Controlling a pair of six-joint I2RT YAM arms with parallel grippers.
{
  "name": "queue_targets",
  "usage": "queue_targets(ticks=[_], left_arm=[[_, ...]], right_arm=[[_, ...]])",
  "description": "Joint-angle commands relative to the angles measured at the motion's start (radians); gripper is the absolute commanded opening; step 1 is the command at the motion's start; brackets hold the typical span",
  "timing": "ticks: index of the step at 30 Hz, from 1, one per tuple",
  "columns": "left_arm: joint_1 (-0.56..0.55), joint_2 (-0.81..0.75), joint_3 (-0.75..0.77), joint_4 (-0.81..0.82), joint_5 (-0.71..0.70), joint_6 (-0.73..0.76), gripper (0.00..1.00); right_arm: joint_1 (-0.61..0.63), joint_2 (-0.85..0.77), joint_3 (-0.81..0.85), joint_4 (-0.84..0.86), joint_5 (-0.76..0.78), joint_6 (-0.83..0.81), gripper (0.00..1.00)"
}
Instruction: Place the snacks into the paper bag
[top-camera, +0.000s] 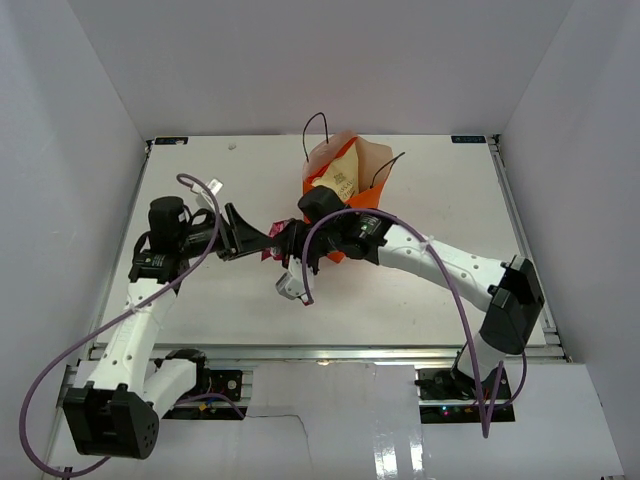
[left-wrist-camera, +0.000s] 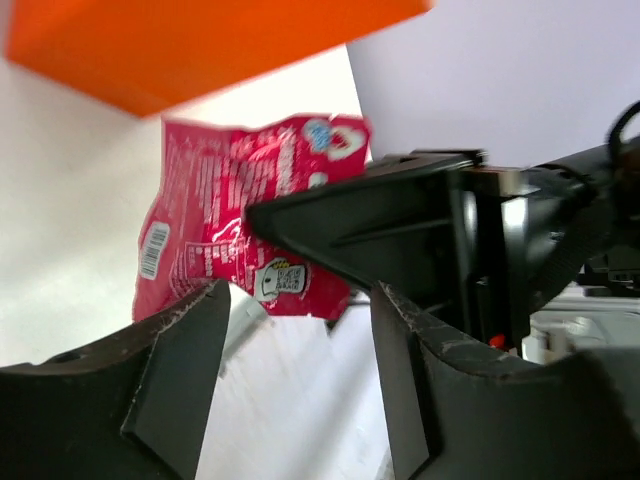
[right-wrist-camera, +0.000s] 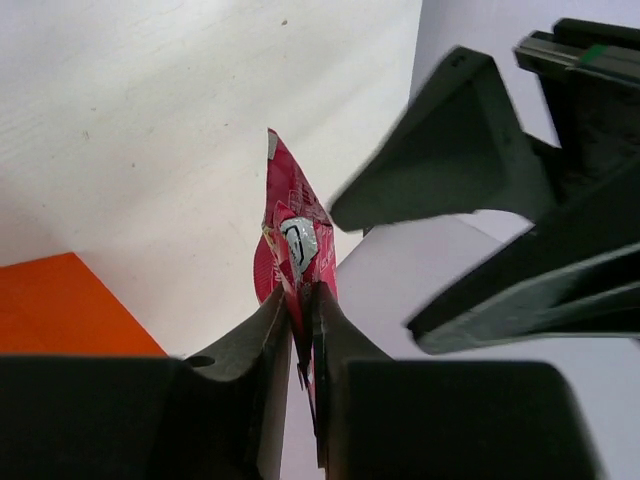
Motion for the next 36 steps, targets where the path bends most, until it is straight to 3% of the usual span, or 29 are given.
queue_targets(ticks=[1,5,8,9,11,12,15,19,26,32,35,36], left_arm=[[-0.002,-0.078,0.115,-0.022,-0.107,0.077,0.70],[0.000,-0.150,0.181,-0.025,-0.214,0.112,0.77],[0.000,-0.204,0.171,-0.025,-0.282,0.144,0.82],[-0.002,-0.216,0.166,-0.022,-0.310,0.157,0.83],[-0.002,-0.248,0.145,-0.013,-0.328,0.166,0.88],[0.000,-0.256,0.138,-0.008,-0.341,0.170,0.90],[-0.002,-0.262,0.125,-0.006,-0.355,0.173,0.92],[-0.002,-0.252,0.112,-0.006,-0.352,0.170,0.92],[0.000,-0.249,0.091,0.004,-0.354,0.167,0.93],[-0.002,-0.255,0.083,0.001,-0.357,0.170,0.93],[-0.002,-0.256,0.083,0.001,-0.363,0.172,0.93],[-0.002,-0.255,0.086,0.000,-0.363,0.172,0.93]], right_arm=[[-0.013,-0.102,0.025,0.040,-0.069,0.121,0.11],[-0.041,-0.160,0.057,0.125,-0.148,0.407,0.08],[-0.097,-0.182,0.165,0.206,-0.182,0.826,0.08],[-0.120,-0.186,0.191,0.232,-0.182,1.070,0.08],[-0.202,-0.192,0.245,0.307,-0.129,1.322,0.08],[-0.266,-0.191,0.259,0.313,-0.107,1.524,0.08],[-0.408,-0.173,0.302,0.272,-0.078,1.798,0.08],[-0.525,-0.154,0.305,0.191,-0.028,1.910,0.11],[-0.576,-0.180,0.224,0.206,-0.020,1.824,0.21],[-0.599,-0.182,0.190,0.205,-0.018,1.784,0.48],[-0.613,-0.183,0.193,0.205,-0.021,1.778,0.67],[-0.621,-0.183,0.196,0.205,-0.026,1.778,0.69]])
